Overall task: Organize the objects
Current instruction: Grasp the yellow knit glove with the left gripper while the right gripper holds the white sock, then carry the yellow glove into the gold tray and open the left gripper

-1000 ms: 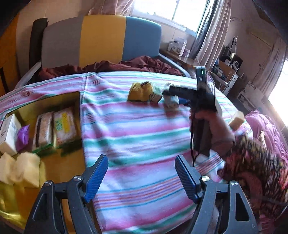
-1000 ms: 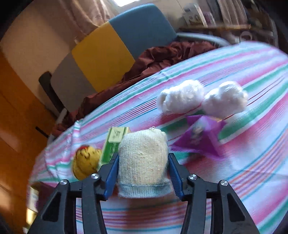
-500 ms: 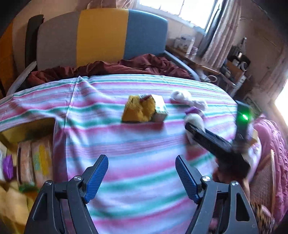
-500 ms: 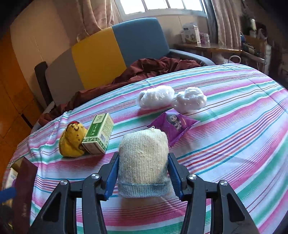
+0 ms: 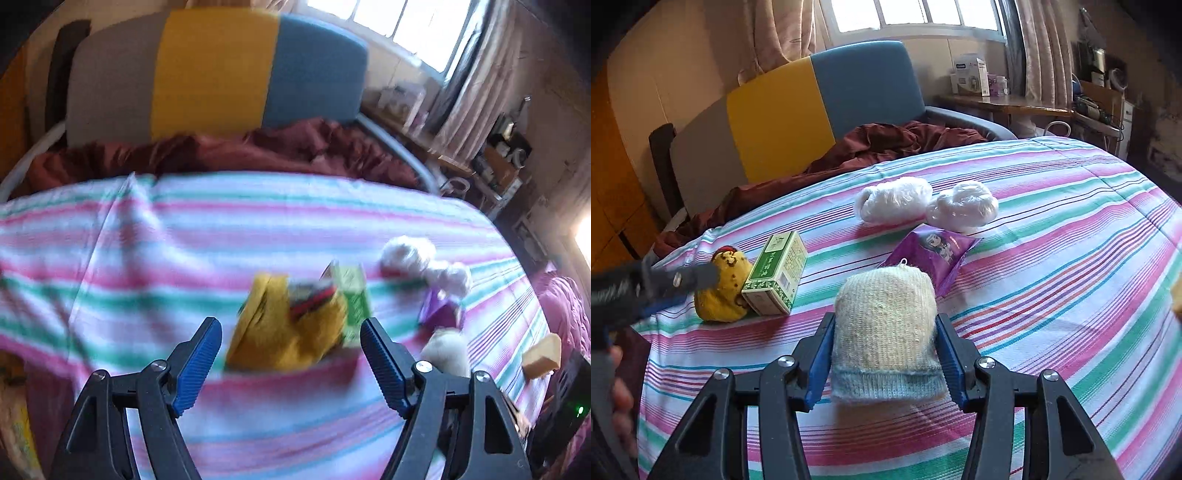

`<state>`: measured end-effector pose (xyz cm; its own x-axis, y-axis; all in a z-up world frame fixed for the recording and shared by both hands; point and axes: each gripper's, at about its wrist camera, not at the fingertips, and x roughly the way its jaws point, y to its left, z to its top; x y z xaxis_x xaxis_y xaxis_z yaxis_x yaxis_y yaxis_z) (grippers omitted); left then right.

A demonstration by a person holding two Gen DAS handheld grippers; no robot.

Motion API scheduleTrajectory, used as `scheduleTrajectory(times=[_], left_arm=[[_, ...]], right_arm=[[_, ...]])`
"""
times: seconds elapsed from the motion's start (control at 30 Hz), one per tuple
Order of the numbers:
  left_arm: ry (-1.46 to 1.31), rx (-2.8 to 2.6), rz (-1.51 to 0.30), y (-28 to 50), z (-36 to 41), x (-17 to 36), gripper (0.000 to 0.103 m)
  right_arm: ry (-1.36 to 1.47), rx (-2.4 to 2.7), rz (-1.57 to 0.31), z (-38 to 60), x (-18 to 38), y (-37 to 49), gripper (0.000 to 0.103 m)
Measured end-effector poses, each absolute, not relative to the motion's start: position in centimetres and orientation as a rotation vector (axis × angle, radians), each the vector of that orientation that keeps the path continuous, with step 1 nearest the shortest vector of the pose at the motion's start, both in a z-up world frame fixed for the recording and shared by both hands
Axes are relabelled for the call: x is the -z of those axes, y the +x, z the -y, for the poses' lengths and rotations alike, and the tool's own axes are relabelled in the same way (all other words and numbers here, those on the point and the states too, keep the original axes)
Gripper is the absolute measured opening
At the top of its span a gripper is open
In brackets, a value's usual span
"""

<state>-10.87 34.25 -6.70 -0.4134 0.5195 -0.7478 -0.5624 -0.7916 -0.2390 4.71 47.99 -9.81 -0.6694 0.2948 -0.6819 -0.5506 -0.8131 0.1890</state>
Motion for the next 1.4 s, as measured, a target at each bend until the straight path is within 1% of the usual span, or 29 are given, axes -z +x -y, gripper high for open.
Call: scheduleTrajectory(times=[0.13, 0.3, 0.33, 0.37, 0.43, 0.5, 0.6, 0.73, 0.9, 1.23, 1.4], left_arm=[[-1.074, -2.203, -0.059, -11.5, -35.2, 7.2, 0.079], [-1.085, -2.198, -0.046, -12.0, -35.5, 8.8, 0.078], [-1.081, -2.203, -0.041, -11.9, -35.4, 9.0, 0.076], [-1.080, -2.206, -0.031, -11.9, -35.2, 9.4, 0.070], [-1.098, -2.198, 0.006, -12.2, -34.9, 9.6, 0.067], [-1.104, -2.206, 0.033, -12.3, -34.5, 9.7, 0.060], [-1.114, -2.225, 0.023, -12.0, -34.6, 9.9, 0.057], [-1.097, -2.250, -0.047, -10.9, -34.9, 9.9, 0.056], [-1.062, -2.290, -0.044, -9.5, -33.7, 9.7, 0.048], [-1.019, -2.400, -0.042, -6.1, -30.3, 9.2, 0.045], [-0.990, -2.393, -0.058, -3.8, -28.8, 8.9, 0.045]], right_arm=[[-0.909, -2.447, -0.526, -47.9, 9.8, 4.8, 0.053], [-0.907, -2.445, -0.524, -47.8, 9.7, 4.7, 0.053], [-0.906, -2.445, -0.523, -47.8, 9.7, 4.7, 0.053], [-0.907, -2.445, -0.522, -47.8, 9.7, 4.7, 0.053], [-0.907, -2.444, -0.519, -47.8, 9.8, 4.7, 0.053], [-0.908, -2.443, -0.512, -47.8, 9.8, 4.7, 0.053], [-0.908, -2.440, -0.496, -47.6, 9.8, 4.6, 0.053], [-0.908, -2.436, -0.482, -47.6, 9.8, 4.5, 0.053], [-0.906, -2.432, -0.460, -47.3, 9.8, 4.5, 0.053], [-0.886, -2.429, -0.387, -46.5, 9.4, 4.4, 0.053], [-0.862, -2.482, -0.304, -45.2, 8.8, 4.4, 0.053]])
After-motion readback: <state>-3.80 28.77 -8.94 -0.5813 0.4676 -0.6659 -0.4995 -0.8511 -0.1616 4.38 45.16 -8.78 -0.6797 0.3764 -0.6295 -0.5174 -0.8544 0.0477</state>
